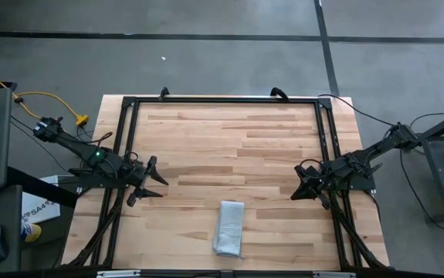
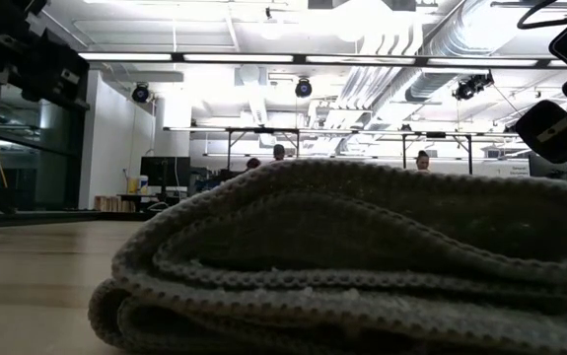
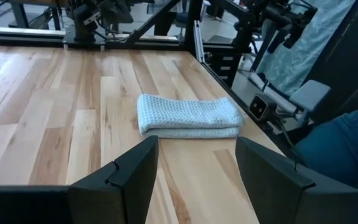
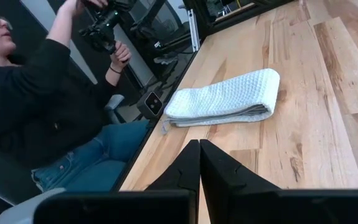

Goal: Fold microfiber towels
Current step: Return to Home Position

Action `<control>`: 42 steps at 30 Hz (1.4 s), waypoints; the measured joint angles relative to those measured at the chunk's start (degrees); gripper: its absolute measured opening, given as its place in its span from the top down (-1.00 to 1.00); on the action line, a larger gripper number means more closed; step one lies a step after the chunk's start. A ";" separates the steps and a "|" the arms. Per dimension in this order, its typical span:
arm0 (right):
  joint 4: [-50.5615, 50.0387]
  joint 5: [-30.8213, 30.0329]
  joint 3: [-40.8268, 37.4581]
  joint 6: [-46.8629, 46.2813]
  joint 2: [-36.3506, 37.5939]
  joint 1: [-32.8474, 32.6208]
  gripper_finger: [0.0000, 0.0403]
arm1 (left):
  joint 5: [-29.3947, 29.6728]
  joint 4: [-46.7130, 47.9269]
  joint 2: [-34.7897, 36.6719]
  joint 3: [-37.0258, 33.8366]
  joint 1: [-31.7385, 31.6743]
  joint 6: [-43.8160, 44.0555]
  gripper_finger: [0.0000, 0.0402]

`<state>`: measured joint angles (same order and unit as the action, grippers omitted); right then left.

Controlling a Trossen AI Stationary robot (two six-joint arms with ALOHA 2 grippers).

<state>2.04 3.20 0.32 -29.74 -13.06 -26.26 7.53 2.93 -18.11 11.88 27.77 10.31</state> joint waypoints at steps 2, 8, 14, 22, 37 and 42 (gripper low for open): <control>0.02 0.00 0.00 0.00 0.00 0.00 0.99 | -0.02 -0.12 0.02 -0.38 0.00 -0.08 -0.07; 0.07 -0.02 0.00 0.02 0.00 0.00 0.99 | -0.17 -7.69 0.04 -6.19 0.00 0.20 -0.07; 0.07 -0.04 0.00 0.02 -0.02 0.00 0.99 | -0.15 -10.97 0.02 -9.86 0.00 0.42 -0.07; 0.07 -0.05 0.00 0.02 -0.02 0.00 0.99 | -0.13 -11.64 0.08 -10.29 0.00 -1.11 -0.07; 0.02 -0.09 0.00 0.04 -0.02 0.02 0.99 | -7.26 -3.84 8.69 -11.15 -0.02 -6.94 -0.07; 0.00 -0.09 0.00 0.04 -0.02 0.00 0.99 | -8.48 -3.60 8.59 -11.17 0.00 -7.08 -0.07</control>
<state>2.04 3.11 0.32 -29.69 -13.08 -26.26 -0.95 -0.67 -9.52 0.71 27.77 3.22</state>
